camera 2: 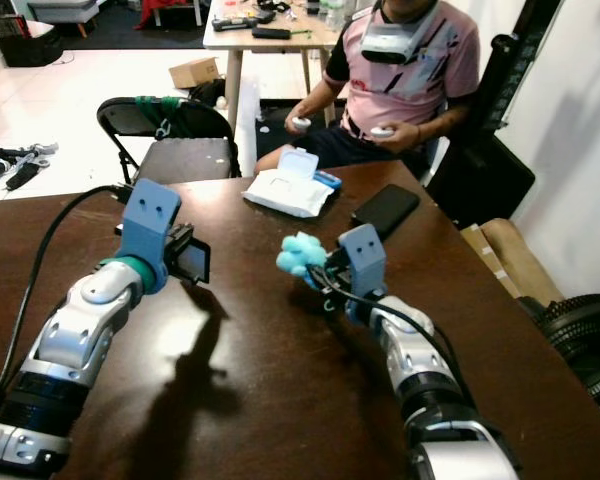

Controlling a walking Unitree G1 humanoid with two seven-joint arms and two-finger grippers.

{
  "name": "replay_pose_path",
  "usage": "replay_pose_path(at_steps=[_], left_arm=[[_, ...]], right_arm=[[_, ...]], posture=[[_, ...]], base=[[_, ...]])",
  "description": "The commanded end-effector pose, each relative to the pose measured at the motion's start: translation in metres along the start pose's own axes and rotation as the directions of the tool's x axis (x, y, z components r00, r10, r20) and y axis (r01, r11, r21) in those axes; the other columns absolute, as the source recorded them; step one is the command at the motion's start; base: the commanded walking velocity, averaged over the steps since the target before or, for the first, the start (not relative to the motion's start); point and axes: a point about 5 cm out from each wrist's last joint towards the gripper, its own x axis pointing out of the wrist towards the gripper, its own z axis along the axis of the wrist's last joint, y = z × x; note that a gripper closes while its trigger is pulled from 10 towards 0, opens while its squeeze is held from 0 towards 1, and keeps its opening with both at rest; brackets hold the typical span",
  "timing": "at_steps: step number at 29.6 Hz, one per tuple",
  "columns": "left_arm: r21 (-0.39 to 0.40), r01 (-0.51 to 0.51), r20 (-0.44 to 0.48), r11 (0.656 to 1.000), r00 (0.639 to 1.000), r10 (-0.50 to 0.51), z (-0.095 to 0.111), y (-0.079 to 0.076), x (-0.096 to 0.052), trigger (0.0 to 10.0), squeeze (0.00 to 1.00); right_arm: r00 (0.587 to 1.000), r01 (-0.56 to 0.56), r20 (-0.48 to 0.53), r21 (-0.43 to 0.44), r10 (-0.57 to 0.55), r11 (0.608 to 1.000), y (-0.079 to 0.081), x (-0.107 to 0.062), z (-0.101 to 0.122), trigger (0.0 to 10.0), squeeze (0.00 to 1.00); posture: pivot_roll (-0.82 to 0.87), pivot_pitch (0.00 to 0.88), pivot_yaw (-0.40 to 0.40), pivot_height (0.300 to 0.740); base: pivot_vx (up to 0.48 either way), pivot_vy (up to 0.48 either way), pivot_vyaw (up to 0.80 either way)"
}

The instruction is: Hang keys on a hook

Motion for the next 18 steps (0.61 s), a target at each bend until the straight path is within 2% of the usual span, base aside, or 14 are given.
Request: replay_pose_path(at_steps=[1, 4, 8, 10, 11, 13, 14, 15, 18], left_arm=[[-0.007, -0.017, 0.000, 1.000, 1.000, 0.017, 0.001, 0.005, -0.004, 10.0, 0.00], [-0.009, -0.025, 0.012, 1.000, 1.000, 0.025, 0.004, 0.006, -0.006, 10.0, 0.00], [-0.010, -0.029, 0.017, 1.000, 0.999, 0.029, 0.005, 0.007, -0.007, 10.0, 0.00], [-0.014, -0.039, 0.038, 0.999, 0.999, 0.039, 0.009, 0.007, -0.010, 10.0, 0.00], [-0.014, -0.039, 0.038, 0.999, 0.999, 0.039, 0.009, 0.007, -0.010, 10.0, 0.00], [-0.044, -0.072, 0.137, 0.996, 0.988, 0.077, 0.022, 0.007, -0.018, 10.0, 0.00], [-0.044, -0.072, 0.137, 0.996, 0.988, 0.077, 0.022, 0.007, -0.018, 10.0, 0.00], [-0.028, -0.080, 0.197, 0.996, 0.977, 0.084, 0.028, 0.005, -0.024, 10.0, 0.00], [-0.023, -0.071, 0.246, 0.997, 0.966, 0.074, 0.031, -0.002, -0.032, 10.0, 0.00]], right_arm=[[0.999, 0.013, 0.051, 0.026, -0.014, 1.000, 0.001, -0.001, 0.003, 0.0, 0.00], [0.994, 0.011, 0.111, 0.039, -0.015, 0.999, 0.004, 0.001, 0.013, 0.0, 0.00], [0.991, 0.009, 0.137, 0.046, -0.015, 0.999, 0.005, 0.002, 0.017, 0.0, 0.00], [0.979, -0.007, 0.202, 0.083, -0.010, 0.997, 0.009, 0.004, 0.028, 0.0, 0.00], [0.979, -0.007, 0.202, 0.083, -0.010, 0.997, 0.009, 0.004, 0.028, 0.0, 0.00], [0.952, -0.041, 0.305, 0.146, -0.005, 0.988, 0.014, 0.003, 0.043, 0.0, 0.00], [0.952, -0.041, 0.305, 0.146, -0.005, 0.988, 0.014, 0.003, 0.043, 0.0, 0.00], [0.937, -0.034, 0.349, 0.171, -0.028, 0.985, 0.015, 0.000, 0.048, 10.0, 0.00], [0.916, 0.038, 0.384, 0.194, -0.112, 0.980, 0.013, -0.008, 0.047, 10.0, 0.00]], posture=[[0.09, 0.105, 0.085, 0.740], [0.08, 0.097, 0.083, 0.740], [0.08, 0.095, 0.083, 0.740], [0.08, 0.092, 0.081, 0.740], [0.08, 0.092, 0.081, 0.740], [0.07, 0.085, 0.080, 0.740], [0.07, 0.085, 0.080, 0.740], [0.07, 0.082, 0.080, 0.740], [0.07, 0.078, 0.077, 0.740]], base=[[0.000, 0.000, 0.00], [0.000, 0.000, 0.00], [0.000, 0.000, 0.00], [0.000, 0.000, 0.00], [0.000, 0.000, 0.00], [0.000, 0.000, 0.00], [0.000, 0.000, 0.00], [0.000, 0.000, 0.00], [0.000, 0.000, 0.00]])
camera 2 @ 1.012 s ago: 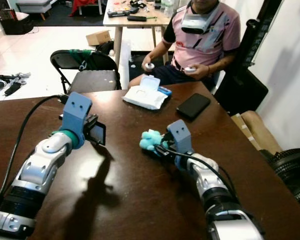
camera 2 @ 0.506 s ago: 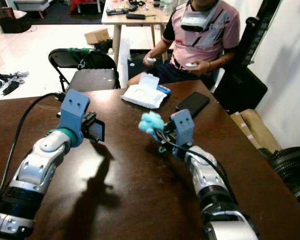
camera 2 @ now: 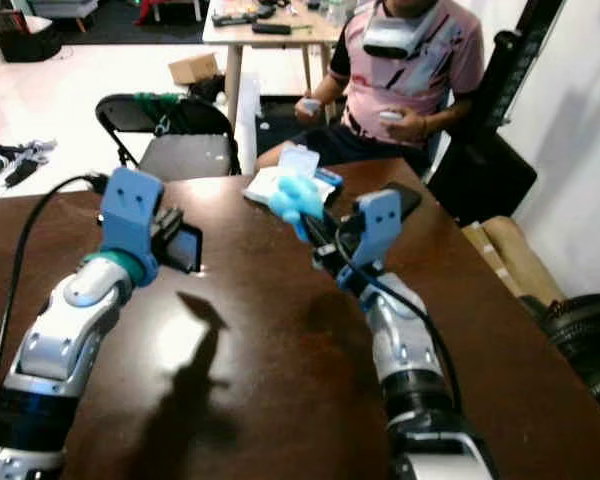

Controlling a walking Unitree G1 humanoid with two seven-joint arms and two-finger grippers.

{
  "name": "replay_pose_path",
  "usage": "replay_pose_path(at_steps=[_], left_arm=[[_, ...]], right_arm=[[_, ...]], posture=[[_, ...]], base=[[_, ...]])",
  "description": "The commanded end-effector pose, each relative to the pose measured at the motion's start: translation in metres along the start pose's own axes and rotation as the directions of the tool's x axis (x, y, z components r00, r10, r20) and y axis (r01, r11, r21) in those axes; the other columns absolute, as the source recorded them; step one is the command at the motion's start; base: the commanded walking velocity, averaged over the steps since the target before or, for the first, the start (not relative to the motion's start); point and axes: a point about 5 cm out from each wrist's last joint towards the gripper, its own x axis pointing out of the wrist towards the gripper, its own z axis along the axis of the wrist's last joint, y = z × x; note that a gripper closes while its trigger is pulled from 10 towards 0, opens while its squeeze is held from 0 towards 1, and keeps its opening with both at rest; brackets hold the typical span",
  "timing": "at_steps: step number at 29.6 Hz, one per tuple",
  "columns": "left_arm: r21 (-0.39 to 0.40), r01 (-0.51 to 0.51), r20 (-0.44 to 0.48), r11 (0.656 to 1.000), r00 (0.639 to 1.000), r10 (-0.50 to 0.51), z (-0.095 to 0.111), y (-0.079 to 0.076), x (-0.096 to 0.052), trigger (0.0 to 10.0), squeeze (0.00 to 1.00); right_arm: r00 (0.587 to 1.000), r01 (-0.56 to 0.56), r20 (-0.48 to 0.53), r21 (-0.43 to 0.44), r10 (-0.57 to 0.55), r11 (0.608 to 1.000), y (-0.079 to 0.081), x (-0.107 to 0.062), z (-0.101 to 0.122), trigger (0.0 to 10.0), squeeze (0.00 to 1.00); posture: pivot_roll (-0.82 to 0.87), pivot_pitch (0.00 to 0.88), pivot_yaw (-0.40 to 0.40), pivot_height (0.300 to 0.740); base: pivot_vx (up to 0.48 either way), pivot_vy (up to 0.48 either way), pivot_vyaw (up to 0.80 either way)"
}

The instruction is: Hang keys on a hook

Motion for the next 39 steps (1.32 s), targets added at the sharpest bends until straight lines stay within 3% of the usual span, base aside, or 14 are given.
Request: replay_pose_path(at_steps=[1, 2, 4, 21, 30, 39], left_arm=[[0.011, -0.001, 0.015, 1.000, 1.000, 0.000, 0.001, -0.002, -0.003, 10.0, 0.00], [0.031, 0.003, -0.005, 1.000, 1.000, -0.003, -0.004, -0.002, -0.007, 10.0, 0.00], [0.042, 0.000, -0.016, 0.999, 1.000, 0.001, -0.007, -0.001, -0.008, 10.0, 0.00], [0.040, -0.053, -0.022, 0.998, 0.998, 0.054, -0.010, 0.010, -0.010, 10.0, 0.00], [0.036, -0.060, -0.004, 0.998, 0.998, 0.060, -0.008, 0.010, -0.012, 10.0, 0.00], [0.034, -0.059, -0.005, 0.998, 0.998, 0.059, -0.008, 0.010, -0.012, 10.0, 0.00]], right_arm=[[0.999, 0.042, 0.017, 0.014, -0.042, 0.999, -0.004, -0.005, 0.000, 10.0, 0.00], [0.993, 0.120, 0.020, 0.019, -0.120, 0.993, -0.006, -0.013, -0.004, 10.0, 0.00], [0.990, 0.139, 0.015, 0.025, -0.139, 0.990, -0.006, -0.015, -0.005, 10.0, 0.00], [0.987, 0.148, 0.054, 0.074, -0.152, 0.986, 0.006, -0.006, 0.001, 10.0, 0.00], [0.988, 0.136, 0.053, 0.097, -0.142, 0.986, 0.015, -0.004, 0.001, 10.0, 0.00], [0.988, 0.147, 0.033, 0.044, -0.148, 0.988, 0.009, -0.008, -0.001, 10.0, 0.00]], posture=[[0.07, 0.078, 0.077, 0.740], [0.05, 0.066, 0.088, 0.740], [0.05, 0.066, 0.088, 0.740], [0.06, 0.051, 0.087, 0.740], [0.06, 0.064, 0.092, 0.740], [0.06, 0.069, 0.090, 0.740]], base=[[0.000, 0.000, 0.00], [0.000, 0.000, 0.00], [0.000, 0.000, 0.00], [0.000, 0.000, 0.00], [-0.376, 0.000, 0.00], [-0.423, 0.000, 0.00]])
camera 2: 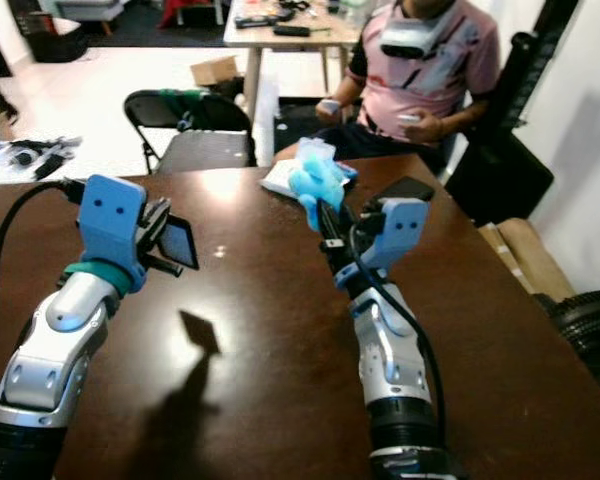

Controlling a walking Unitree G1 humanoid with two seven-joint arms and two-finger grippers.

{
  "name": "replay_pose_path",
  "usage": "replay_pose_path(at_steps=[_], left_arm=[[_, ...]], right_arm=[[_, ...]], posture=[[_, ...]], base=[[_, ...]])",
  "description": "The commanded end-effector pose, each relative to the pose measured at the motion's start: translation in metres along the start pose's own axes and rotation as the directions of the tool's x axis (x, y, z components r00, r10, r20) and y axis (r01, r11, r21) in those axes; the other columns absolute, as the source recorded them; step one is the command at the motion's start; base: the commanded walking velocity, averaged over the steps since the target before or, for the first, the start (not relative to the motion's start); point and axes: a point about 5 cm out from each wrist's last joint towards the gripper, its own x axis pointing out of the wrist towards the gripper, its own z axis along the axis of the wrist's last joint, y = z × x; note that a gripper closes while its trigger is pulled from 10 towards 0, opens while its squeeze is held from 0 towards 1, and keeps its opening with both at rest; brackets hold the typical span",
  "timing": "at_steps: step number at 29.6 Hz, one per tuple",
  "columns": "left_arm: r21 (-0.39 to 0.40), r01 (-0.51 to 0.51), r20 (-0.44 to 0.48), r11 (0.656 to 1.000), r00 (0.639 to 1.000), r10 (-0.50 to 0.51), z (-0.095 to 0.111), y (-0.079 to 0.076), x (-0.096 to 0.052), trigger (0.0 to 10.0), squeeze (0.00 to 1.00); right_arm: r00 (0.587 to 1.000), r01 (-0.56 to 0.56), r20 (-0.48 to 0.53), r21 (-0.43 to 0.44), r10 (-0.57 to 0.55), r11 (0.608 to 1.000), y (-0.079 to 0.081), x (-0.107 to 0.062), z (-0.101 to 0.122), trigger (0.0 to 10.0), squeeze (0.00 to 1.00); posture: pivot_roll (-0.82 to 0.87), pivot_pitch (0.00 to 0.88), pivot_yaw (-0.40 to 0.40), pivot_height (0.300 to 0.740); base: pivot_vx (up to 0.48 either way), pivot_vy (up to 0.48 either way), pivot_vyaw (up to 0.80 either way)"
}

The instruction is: Hang keys on a hook

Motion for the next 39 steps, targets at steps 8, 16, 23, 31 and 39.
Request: replay_pose_path(at_steps=[8, 16, 23, 31, 39], left_arm=[[-0.014, -0.009, -0.003, 1.000, 1.000, 0.008, -0.0021, 0.0000, -0.0018, 10.0, 0.00], [-0.013, -0.013, -0.004, 1.000, 1.000, 0.013, -0.0023, 0.0009, -0.0022, 10.0, 0.00], [-0.013, -0.013, -0.003, 1.000, 1.000, 0.013, -0.0022, 0.0005, -0.0018, 10.0, 0.00], [-0.012, -0.001, 0.001, 1.000, 1.000, 0.001, -0.0007, -0.0022, -0.0012, 10.0, 0.00], [-0.016, 0.016, 0.001, 1.000, 1.000, -0.016, -0.0009, -0.0051, -0.0018, 10.0, 0.00]], right_arm=[[1.000, 0.016, -0.023, -0.014, -0.016, 1.000, -0.0043, -0.0038, -0.0021, 10.0, 0.00], [1.000, 0.006, -0.028, -0.013, -0.006, 1.000, -0.0019, -0.0028, -0.0033, 10.0, 0.00], [1.000, -0.010, -0.027, -0.037, 0.009, 0.999, -0.0015, -0.0021, -0.0023, 10.0, 0.00], [0.999, -0.027, -0.029, -0.047, 0.025, 0.999, -0.0006, -0.0018, -0.0022, 10.0, 0.00], [0.999, -0.034, -0.036, -0.050, 0.032, 0.998, -0.0001, -0.0023, -0.0032, 10.0, 0.00]], posture=[[0.06, 0.069, 0.087, 0.740], [0.06, 0.071, 0.086, 0.740], [0.07, 0.071, 0.085, 0.740], [0.07, 0.072, 0.083, 0.740], [0.07, 0.073, 0.082, 0.740]], base=[[-0.423, 0.000, 0.00], [-0.423, 0.000, 0.00], [-0.375, 0.000, 0.00], [0.000, 0.000, 0.76], [0.000, 0.000, 0.79]])
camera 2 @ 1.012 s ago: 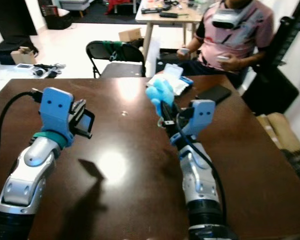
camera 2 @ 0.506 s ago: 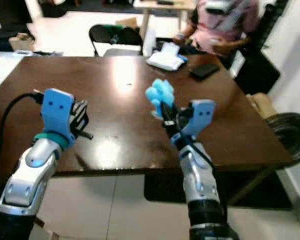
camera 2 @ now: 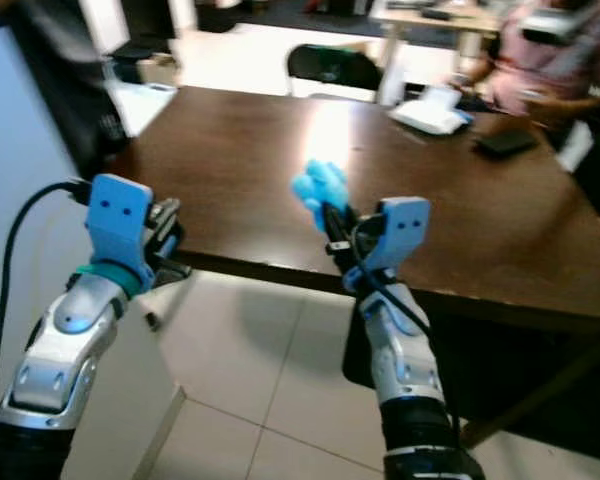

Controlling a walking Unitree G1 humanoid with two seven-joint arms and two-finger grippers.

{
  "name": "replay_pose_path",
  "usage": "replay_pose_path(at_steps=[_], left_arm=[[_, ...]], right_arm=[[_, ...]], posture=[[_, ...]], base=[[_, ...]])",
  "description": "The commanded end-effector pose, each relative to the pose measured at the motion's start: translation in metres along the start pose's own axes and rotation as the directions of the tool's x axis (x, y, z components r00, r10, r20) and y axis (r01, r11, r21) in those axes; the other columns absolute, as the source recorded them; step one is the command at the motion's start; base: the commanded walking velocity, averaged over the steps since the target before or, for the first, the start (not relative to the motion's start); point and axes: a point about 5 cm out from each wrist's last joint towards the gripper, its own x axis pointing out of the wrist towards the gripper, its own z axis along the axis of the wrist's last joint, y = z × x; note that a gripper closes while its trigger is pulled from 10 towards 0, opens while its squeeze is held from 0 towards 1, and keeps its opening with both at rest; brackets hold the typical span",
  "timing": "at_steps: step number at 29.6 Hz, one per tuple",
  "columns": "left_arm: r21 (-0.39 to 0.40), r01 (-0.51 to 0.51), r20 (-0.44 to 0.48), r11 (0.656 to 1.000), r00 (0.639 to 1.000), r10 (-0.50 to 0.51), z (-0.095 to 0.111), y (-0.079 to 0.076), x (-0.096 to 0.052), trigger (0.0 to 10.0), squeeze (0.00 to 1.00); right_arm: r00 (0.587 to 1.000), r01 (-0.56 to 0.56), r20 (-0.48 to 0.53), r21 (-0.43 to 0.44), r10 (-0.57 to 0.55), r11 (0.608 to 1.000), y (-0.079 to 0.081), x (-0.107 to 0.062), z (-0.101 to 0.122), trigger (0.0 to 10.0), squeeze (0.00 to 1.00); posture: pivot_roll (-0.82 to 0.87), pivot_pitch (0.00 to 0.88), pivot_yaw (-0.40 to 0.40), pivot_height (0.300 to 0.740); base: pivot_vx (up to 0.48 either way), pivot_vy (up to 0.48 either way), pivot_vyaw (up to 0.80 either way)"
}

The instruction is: Hang keys on a hook

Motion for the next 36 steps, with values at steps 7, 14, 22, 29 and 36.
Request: replay_pose_path(at_steps=[7, 14, 22, 29, 36], left_arm=[[-0.008, 0.024, 0.005, 1.000, 1.000, -0.024, 0.001, -0.004, -0.001, 10.0, 0.00], [-0.011, 0.066, 0.005, 0.998, 0.998, -0.066, 0.000, -0.007, -0.004, 10.0, 0.00], [-0.026, 0.170, -0.068, 0.985, 0.983, -0.171, -0.012, -0.028, -0.054, 10.0, 0.00], [0.031, 0.197, -0.128, 0.980, 0.973, -0.192, -0.023, -0.017, -0.070, 10.0, 0.00], [0.092, 0.178, -0.233, 0.980, 0.960, -0.152, -0.037, -0.002, -0.093, 10.0, 0.00]], right_arm=[[1.000, -0.004, -0.007, 0.001, 0.004, 1.000, 0.000, -0.002, -0.002, 10.0, 0.00], [1.000, -0.005, -0.011, 0.001, 0.005, 1.000, 0.000, -0.003, -0.003, 10.0, 0.00], [1.000, 0.020, -0.022, -0.049, -0.021, 0.999, 0.002, -0.034, -0.001, 10.0, 0.00], [0.996, 0.035, -0.075, -0.084, -0.041, 0.996, -0.004, -0.054, -0.009, 10.0, 0.00], [0.987, 0.053, -0.146, -0.119, -0.071, 0.991, -0.013, -0.074, -0.023, 10.0, 0.00]], posture=[[0.06, 0.072, 0.082, 0.740], [0.06, 0.073, 0.081, 0.740], [0.05, 0.083, 0.078, 0.740], [0.04, 0.077, 0.081, 0.740], [0.05, 0.078, 0.076, 0.740]], base=[[0.000, 0.000, 0.79], [0.000, 0.000, 0.79], [0.000, 0.000, 0.79], [0.000, 0.000, 0.79], [0.000, 0.000, 0.79]])
